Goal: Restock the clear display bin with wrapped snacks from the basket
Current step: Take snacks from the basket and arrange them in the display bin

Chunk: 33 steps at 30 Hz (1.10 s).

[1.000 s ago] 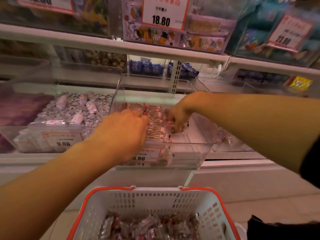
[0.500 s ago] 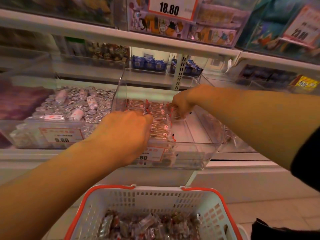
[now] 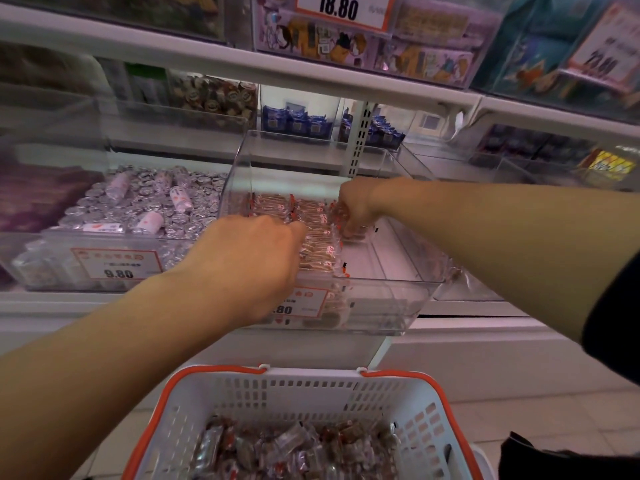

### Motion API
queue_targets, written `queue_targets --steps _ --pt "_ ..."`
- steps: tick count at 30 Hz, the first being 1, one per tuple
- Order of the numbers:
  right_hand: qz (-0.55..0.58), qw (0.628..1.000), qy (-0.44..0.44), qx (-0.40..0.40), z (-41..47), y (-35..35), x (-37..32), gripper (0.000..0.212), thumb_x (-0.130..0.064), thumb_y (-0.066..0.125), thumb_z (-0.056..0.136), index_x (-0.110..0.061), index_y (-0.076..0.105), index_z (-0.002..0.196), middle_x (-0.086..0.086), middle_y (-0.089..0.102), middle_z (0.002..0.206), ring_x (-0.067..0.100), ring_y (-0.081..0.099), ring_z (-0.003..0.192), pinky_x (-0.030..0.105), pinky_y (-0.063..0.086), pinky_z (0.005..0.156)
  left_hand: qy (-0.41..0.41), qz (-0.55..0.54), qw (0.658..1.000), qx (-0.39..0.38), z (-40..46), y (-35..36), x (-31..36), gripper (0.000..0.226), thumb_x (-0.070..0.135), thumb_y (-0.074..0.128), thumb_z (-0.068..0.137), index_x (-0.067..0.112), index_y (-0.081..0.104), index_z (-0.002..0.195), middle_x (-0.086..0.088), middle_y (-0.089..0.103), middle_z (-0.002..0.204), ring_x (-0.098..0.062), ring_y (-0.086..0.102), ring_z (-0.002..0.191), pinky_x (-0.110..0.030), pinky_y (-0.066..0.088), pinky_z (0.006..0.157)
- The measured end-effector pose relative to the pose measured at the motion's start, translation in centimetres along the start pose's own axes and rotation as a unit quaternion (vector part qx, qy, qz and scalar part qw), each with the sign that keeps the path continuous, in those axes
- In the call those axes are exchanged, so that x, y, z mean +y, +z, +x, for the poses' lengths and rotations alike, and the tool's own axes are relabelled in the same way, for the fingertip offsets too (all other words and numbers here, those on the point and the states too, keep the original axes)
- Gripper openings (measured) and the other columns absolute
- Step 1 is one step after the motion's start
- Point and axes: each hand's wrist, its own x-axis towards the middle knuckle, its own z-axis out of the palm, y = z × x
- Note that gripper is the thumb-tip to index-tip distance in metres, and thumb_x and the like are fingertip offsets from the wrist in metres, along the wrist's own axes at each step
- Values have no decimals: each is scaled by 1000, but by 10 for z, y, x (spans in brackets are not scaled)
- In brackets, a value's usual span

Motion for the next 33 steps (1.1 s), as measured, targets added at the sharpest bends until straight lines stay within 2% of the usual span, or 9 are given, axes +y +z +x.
queue_targets --steps 3,6,9,14,18,21,27,31,33 --pt "-5 1000 8 6 -2 -2 -2 36 -34 84 74 -20 52 85 0 63 89 24 64 87 34 55 80 -4 -1 1000 -2 0 0 1 15 31 29 101 26 37 88 0 56 84 -26 57 74 -38 42 64" --pt "-9 1000 15 15 -4 -5 -3 36 -33 86 73 -20 53 82 -2 60 83 24 65 87 37 56 84 -7 10 1000 0 1 1 1 14 30 30 100 26 38 89 -1 57 85 -27 57 75 -37 38 62" --pt "-25 999 26 13 -5 -5 -4 38 -25 87 72 -12 65 99 4 68 94 25 67 88 33 56 77 -8 12 1000 10 2 3 1 11 29 34 100 25 40 91 1 51 79 -26 56 72 -37 42 62" --pt "-58 996 39 49 -8 -1 -4 44 -6 80 75 -9 60 114 9 63 104 25 60 82 33 49 70 -6 9 1000 24 3 5 0 12 29 34 100 25 45 96 2 51 79 -24 55 71 -38 47 64" --pt "-40 995 55 79 -10 -3 -4 39 -9 84 71 -14 58 99 2 52 77 18 53 62 31 45 57 -9 -4 1000 27 4 3 0 17 31 32 100 24 47 100 1 55 83 -24 57 73 -41 52 69" --pt "-15 995 54 82 -15 -4 -5 37 -13 87 68 -14 53 84 2 52 72 18 54 59 26 38 46 -11 -21 999 38 3 3 1 17 31 34 100 22 48 99 -1 59 86 -25 57 75 -40 51 67" --pt "-2 994 30 102 -50 -23 -16 25 2 76 76 -9 54 73 5 52 73 22 56 68 34 49 62 2 -76 993 92 0 -6 3 23 38 45 96 21 60 97 -1 64 90 -25 61 82 -41 53 74" --pt "107 958 12 266 -110 -31 -30 14 -5 71 83 -15 65 92 1 62 85 24 62 80 34 50 69 105 -103 971 188 -12 -18 7 22 32 54 90 21 57 71 6 51 62 -22 54 60 -33 46 56" --pt "194 879 -5 435 -153 -13 -39 12 -17 71 85 -24 61 84 -14 51 68 9 55 65 23 44 61 164 -95 959 211 -22 -17 9 24 30 55 82 23 46 61 6 46 54 -23 48 50 -29 39 48"
